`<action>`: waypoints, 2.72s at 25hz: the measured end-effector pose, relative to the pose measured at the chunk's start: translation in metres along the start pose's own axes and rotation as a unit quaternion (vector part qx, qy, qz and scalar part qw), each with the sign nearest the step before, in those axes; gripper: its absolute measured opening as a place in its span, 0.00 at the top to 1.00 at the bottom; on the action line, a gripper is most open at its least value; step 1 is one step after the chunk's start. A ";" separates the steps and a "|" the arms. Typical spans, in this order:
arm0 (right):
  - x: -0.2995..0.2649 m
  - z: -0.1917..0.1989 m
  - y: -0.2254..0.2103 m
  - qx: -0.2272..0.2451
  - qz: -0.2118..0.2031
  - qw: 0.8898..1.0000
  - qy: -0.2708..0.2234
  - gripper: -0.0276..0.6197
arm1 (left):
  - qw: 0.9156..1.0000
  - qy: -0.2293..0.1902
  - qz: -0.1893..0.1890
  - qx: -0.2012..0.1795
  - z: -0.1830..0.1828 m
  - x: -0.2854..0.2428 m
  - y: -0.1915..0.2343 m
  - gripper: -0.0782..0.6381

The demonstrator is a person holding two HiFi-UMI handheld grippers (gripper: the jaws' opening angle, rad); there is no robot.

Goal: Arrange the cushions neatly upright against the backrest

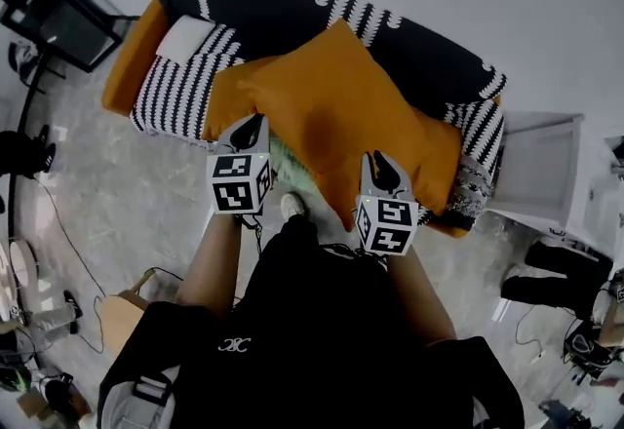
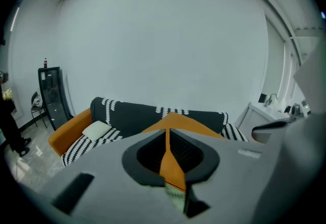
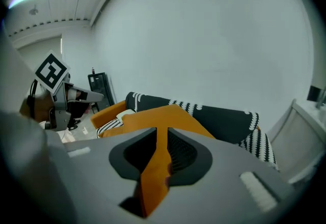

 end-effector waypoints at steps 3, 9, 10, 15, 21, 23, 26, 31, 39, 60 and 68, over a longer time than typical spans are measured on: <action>-0.014 0.024 0.000 -0.040 0.016 0.998 0.038 0.77 | 0.998 0.041 0.035 -0.028 0.013 -0.033 0.015 0.74; -0.034 0.108 -0.019 -0.102 0.025 0.982 0.158 0.42 | 0.986 0.113 0.076 -0.096 0.037 -0.101 0.034 0.43; -0.031 0.121 -0.023 -0.112 0.031 0.978 0.172 0.38 | 0.984 0.121 0.083 -0.102 0.039 -0.109 0.037 0.39; -0.029 0.190 -0.044 -0.193 0.043 0.952 0.233 0.21 | 0.970 0.158 0.104 -0.152 0.041 -0.151 0.053 0.25; -0.025 0.252 -0.032 -0.239 0.014 0.924 0.297 0.14 | 0.944 0.224 0.117 -0.212 0.056 -0.191 0.080 0.15; -0.026 0.268 -0.027 -0.240 0.015 0.917 0.318 0.14 | 0.937 0.239 0.127 -0.219 0.060 -0.202 0.085 0.12; -0.026 0.296 -0.022 -0.258 0.016 0.900 0.350 0.14 | 0.930 0.268 0.148 -0.204 0.070 -0.214 0.087 0.08; -0.036 0.314 -0.006 -0.270 0.012 0.892 0.362 0.40 | 0.915 0.314 0.197 -0.161 0.091 -0.218 0.091 0.08; -0.039 0.279 -0.015 -0.217 0.035 0.921 0.322 0.80 | 0.894 0.323 0.247 -0.191 0.103 -0.198 0.053 0.69; -0.002 0.045 -0.101 -0.111 0.058 0.989 0.079 0.84 | 0.952 0.186 0.216 -0.113 0.000 -0.111 0.045 0.85; -0.088 -0.015 -0.058 -0.044 -0.058 0.995 0.064 0.84 | 0.985 0.146 0.083 -0.049 -0.018 -0.053 0.124 0.85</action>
Point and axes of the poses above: the fingertips, and each gripper's own axes: x backward along the fingers, y to its left, z out of its underside, the point moved 3 cm from there along x, backward along the fingers, and after that the axes turned 4 degrees about z, right-handed, at the moved point
